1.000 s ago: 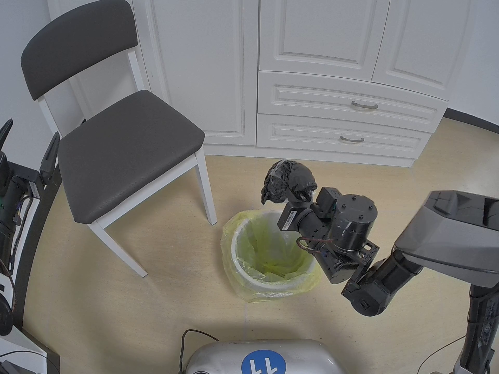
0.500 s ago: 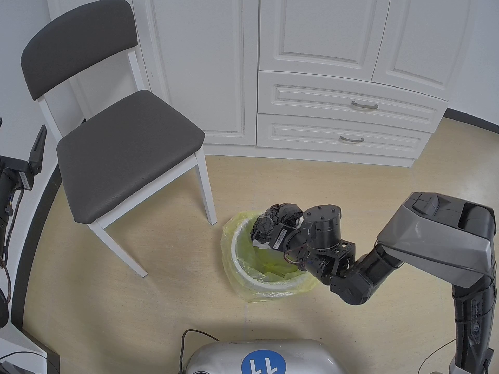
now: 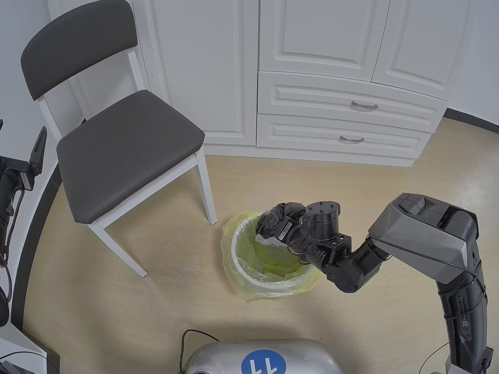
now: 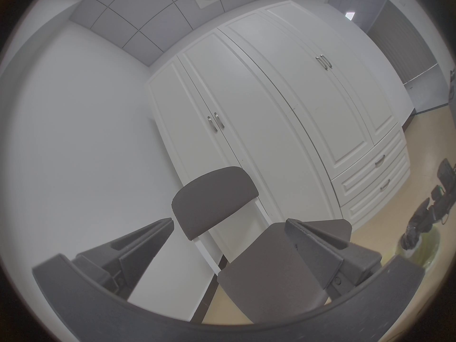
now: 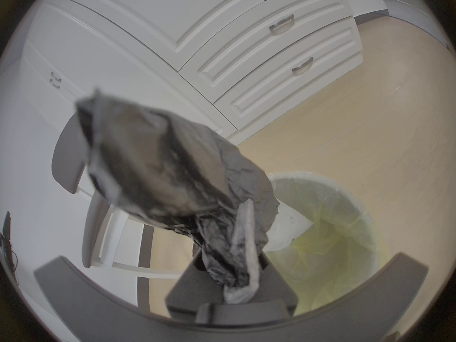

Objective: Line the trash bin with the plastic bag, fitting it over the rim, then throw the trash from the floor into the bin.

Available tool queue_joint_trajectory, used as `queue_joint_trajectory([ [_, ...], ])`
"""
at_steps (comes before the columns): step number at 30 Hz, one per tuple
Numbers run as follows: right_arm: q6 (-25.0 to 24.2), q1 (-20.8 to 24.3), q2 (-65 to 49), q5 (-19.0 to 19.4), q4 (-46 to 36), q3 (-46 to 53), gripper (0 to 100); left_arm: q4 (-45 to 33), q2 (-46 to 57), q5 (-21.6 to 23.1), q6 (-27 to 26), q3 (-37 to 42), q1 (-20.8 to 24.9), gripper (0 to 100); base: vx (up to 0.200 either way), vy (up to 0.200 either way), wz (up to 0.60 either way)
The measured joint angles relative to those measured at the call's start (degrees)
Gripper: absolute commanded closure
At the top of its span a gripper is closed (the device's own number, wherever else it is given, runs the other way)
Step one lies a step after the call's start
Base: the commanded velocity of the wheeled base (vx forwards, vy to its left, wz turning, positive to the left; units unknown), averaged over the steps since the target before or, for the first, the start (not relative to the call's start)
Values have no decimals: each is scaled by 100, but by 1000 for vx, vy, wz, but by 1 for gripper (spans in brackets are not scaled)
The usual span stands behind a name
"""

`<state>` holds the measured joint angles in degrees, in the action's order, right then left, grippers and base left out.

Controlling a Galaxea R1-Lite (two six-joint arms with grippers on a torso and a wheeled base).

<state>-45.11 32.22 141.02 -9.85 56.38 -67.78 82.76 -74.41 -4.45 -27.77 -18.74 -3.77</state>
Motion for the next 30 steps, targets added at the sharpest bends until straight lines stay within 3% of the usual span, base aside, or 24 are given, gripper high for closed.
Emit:
queue_joint_trajectory([
  [12,446,88,-56,444,-474,664,100,0,-6,0,-9,28,0,0,0,0,0],
  [20,701,99,-194,572,-1721,660,100,4,-6,0,-11,44,24,0,0,0,0],
  [30,354,91,-43,506,-1757,76,100,9,-6,0,-28,61,57,0,0,0,0],
])
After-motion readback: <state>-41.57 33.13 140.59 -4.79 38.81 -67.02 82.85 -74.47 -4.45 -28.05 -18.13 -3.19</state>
